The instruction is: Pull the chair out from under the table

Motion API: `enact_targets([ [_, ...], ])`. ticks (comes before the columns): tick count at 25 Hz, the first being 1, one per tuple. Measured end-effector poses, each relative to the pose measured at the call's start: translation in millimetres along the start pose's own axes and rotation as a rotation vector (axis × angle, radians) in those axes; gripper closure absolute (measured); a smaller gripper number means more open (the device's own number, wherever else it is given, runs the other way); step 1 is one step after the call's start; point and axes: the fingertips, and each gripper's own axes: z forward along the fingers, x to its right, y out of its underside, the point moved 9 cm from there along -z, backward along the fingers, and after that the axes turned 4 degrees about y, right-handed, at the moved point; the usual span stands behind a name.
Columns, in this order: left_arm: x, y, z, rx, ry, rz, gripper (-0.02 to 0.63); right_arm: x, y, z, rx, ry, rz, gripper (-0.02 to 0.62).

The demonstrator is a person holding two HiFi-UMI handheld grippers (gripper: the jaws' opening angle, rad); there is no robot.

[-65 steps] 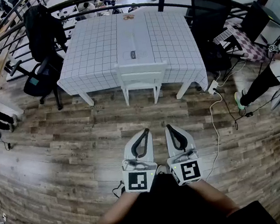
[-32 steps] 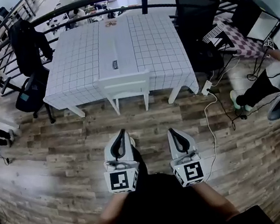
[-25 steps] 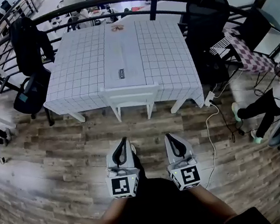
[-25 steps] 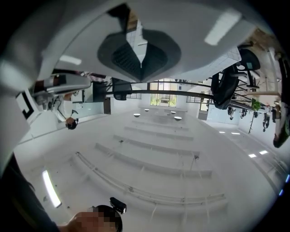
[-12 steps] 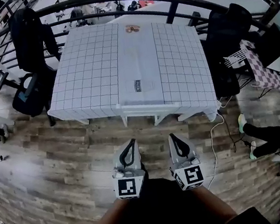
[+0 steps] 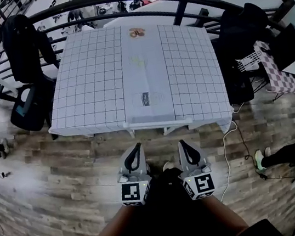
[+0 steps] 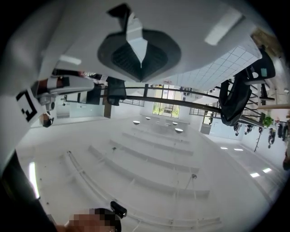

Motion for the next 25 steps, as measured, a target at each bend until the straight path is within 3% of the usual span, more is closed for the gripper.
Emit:
enact_targets([
  [4,0,4,15,-0.044,-0.018,0.027,0.597,16,-6,11,0.024,-0.022,0.034,0.598],
  [7,4,-14,26,-0.060,-0.009,0.033,0.597,27,-26,23,0.020,-0.051,0.042,0.598],
  [10,10,-39,44,-0.092,-0.023,-0.024,0.597,46,-52,30,0.027,-0.067,0.052,0.598],
  [14,9,-2,59,-0.071,0.002,-0.037,0.597,49,-19,41,0.050,-0.089,0.053,0.598],
  [17,6,4,72,-0.099,0.022,0.030,0.597,57,-10,55,0.009,-0.116,0.015,0.598],
  [21,-3,16,90,-0.208,0.069,0.078,0.597,66,5,73,-0.064,-0.180,-0.082,0.593],
  [25,-6,40,107,-0.327,0.156,0.089,0.492,68,29,93,-0.164,-0.278,-0.237,0.538],
])
